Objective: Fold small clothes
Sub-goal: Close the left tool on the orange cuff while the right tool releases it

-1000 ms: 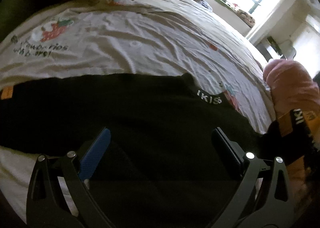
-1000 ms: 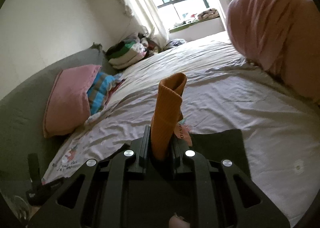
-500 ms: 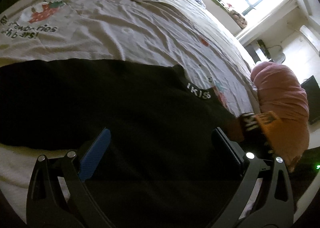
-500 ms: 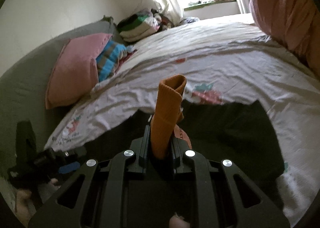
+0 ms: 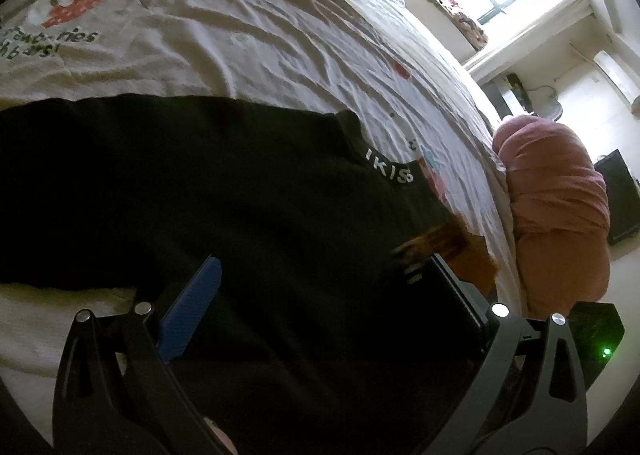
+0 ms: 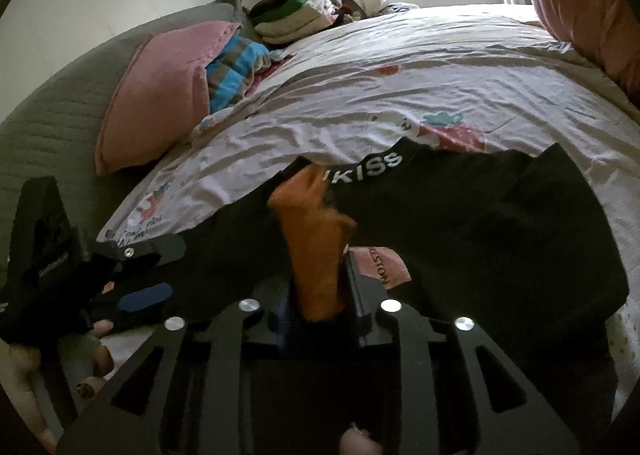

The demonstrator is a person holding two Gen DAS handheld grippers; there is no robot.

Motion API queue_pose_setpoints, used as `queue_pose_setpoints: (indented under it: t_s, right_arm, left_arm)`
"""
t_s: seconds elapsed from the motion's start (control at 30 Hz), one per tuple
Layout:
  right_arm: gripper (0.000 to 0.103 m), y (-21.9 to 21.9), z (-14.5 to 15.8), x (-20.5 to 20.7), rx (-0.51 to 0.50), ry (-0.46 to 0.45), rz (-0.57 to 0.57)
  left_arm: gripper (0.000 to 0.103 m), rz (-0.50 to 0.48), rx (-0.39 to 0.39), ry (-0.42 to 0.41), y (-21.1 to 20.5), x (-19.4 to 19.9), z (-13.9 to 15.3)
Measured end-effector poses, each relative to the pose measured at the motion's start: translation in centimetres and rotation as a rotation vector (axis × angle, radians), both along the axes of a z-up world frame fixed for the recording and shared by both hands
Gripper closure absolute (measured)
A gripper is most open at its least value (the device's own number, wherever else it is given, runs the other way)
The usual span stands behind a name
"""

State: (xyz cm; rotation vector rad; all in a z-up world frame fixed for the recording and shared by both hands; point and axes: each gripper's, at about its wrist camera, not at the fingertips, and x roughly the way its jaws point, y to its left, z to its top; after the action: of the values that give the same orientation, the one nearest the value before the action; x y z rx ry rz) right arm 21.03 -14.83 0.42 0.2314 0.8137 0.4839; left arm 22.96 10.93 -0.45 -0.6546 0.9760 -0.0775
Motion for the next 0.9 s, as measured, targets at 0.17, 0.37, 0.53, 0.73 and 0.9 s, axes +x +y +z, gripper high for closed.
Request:
queue_pose_setpoints:
  t_s: [0.17, 0.37, 0.53, 0.73, 0.9]
  right_arm:
    - [0.066, 0.3, -0.1, -1.0, 0.011, 0.009, 0.060]
    - [0.066, -0.9, 0.2, -2.1, 0.029, 0.013, 0.055]
    - [0.066, -3.3, 0.6, -2.5, 0.049, 0.012, 0.010]
    - [0.065, -6.6, 0.9, -2.6, 0.066, 0.018, -0.056]
    - [0.065, -9.2, 1.0, -2.7, 0.058, 0.012, -0.110]
  left_arm:
    - [0.008, -0.020, -0.016, 0.014, -0.5, 0.4, -0.8]
    - [0.011, -0.052, -0.038, 0.014, -1.5, 0.6, -1.7]
    - [0.031, -0.115, -0.028, 0.027, -3.2, 0.8, -2.3]
    - [0.044, -0.128, 0.007, 0.085, -4.6, 0.9, -4.0]
    - [0.067, -0.131, 0.053, 0.068, -6.0, 0.7, -4.3]
